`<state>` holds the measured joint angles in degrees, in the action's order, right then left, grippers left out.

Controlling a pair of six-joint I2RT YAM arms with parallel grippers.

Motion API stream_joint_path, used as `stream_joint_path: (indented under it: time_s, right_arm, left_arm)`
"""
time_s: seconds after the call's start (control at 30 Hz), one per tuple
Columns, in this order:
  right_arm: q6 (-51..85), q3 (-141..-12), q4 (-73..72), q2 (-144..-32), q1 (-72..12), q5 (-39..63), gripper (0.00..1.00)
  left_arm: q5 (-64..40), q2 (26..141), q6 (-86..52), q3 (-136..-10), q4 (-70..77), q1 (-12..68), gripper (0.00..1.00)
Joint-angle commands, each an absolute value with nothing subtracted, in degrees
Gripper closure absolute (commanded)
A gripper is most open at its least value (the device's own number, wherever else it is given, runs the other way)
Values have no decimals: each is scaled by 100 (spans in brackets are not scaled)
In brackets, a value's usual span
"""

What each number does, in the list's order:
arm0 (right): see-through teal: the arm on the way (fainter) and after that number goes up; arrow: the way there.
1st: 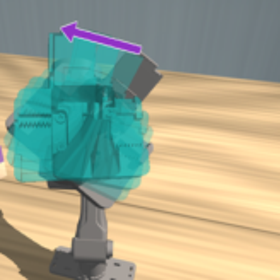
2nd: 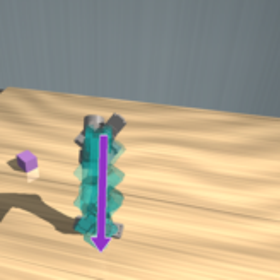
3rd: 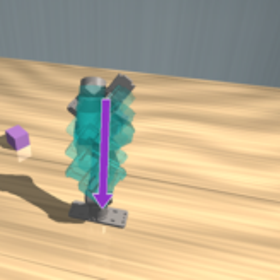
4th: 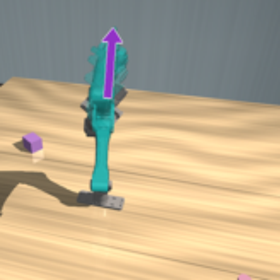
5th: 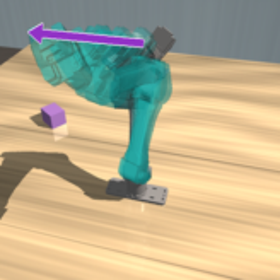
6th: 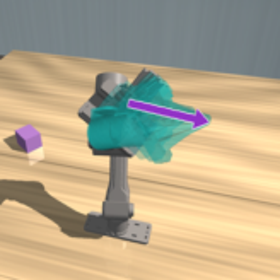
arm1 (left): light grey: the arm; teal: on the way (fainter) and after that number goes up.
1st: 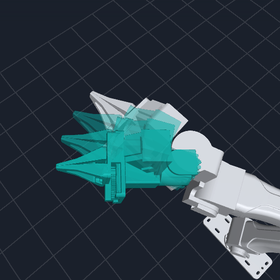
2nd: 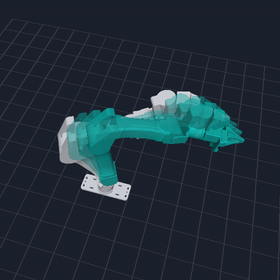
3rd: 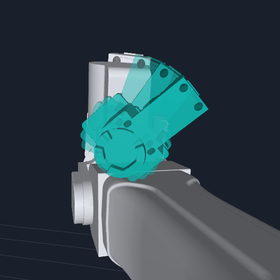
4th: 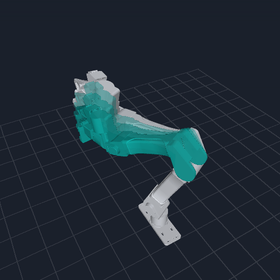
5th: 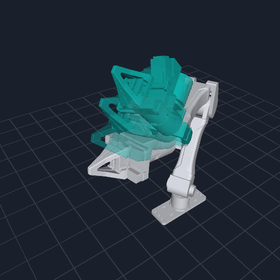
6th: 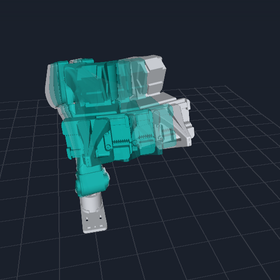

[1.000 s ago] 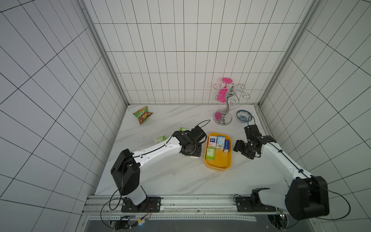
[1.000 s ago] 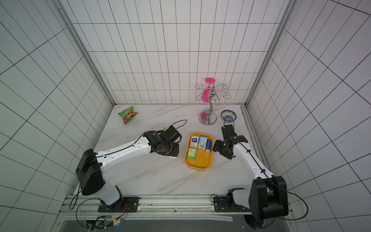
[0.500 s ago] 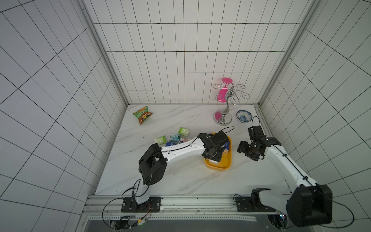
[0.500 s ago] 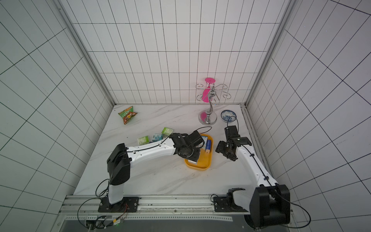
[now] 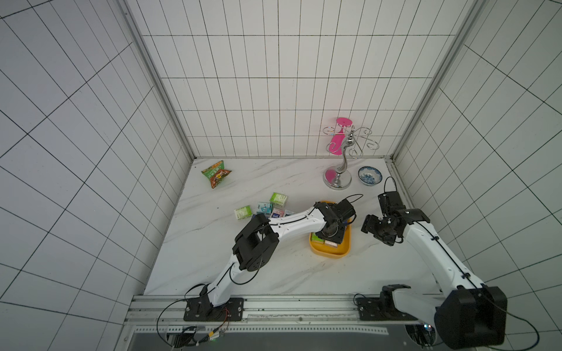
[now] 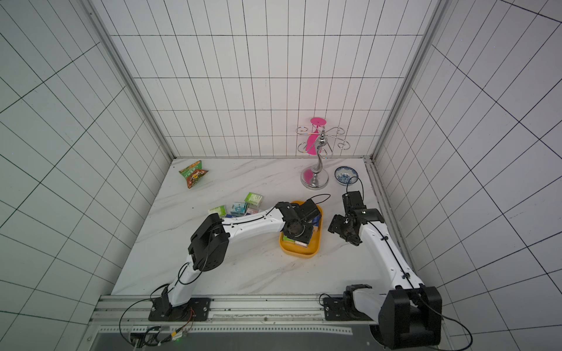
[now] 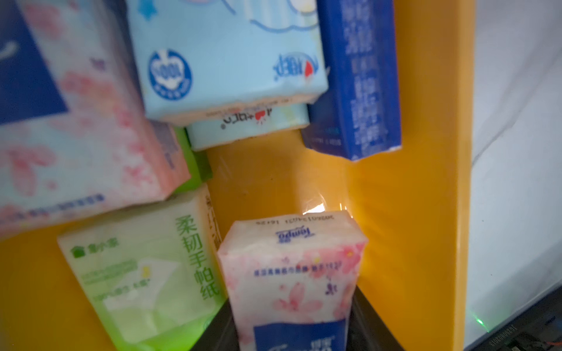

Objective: Put the pocket tissues into the storage box
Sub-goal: Place the pocket tissues in the storage box.

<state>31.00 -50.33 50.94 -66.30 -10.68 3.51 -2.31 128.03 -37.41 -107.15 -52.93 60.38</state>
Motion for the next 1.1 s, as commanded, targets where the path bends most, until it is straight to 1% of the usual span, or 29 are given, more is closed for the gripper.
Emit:
stream_joint_path:
  time_s: [0.0, 0.1, 0.17, 0.43, 0.67, 0.87, 1.07]
  right_arm:
    - [3016, -5316, 5278, -6571, -1011, 298, 26]
    - [2975, -5350, 5291, -6580, -1011, 335, 26]
    - [2961, -5377, 5304, -6570, -1011, 347, 26]
    - [2922, -5462, 5333, -6521, -1011, 470, 26]
    - [2909, -5519, 5361, -6486, -1011, 669, 27]
    - [2911, -5590, 5353, -6586, -1240, 887, 28]
    - [3154, -5660, 5162, -6706, -1687, 896, 28]
  left_arm:
    - [-9, 12852, -3884, -10921, -5356, 5878, 46]
    - [-1, 12796, -3935, -10916, -5361, 5797, 39]
    - [31, 12728, -3921, -10912, -5390, 5776, 37]
    - [-53, 11943, -4002, -10483, -5309, 5748, 35]
    - [-193, 10814, -4168, -9666, -5187, 5493, 34]
    - [-230, 9908, -4113, -8784, -5136, 4865, 34]
    - [-615, 9277, -3404, -7886, -5107, 3795, 34]
